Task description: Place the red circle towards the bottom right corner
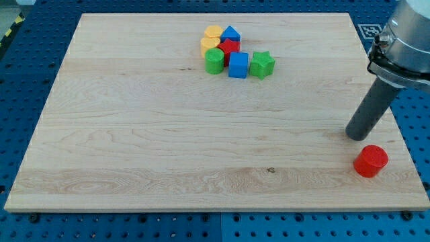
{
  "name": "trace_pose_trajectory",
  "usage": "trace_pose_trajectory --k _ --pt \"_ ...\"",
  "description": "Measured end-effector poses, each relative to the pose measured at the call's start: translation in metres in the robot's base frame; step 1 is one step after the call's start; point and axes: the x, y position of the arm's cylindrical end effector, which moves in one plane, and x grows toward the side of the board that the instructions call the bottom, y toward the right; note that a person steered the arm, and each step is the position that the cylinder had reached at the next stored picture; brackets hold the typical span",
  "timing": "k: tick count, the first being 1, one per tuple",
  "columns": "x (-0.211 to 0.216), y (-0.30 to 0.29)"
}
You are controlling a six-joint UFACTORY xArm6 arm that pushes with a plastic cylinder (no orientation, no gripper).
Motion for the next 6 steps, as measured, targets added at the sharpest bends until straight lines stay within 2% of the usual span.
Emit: trace_pose_trajectory --k 1,2,4,6 --pt "0.031 0.005" --pt "0.032 0.005" --pt "0.043 -0.035" --pt "0.057 -0.023"
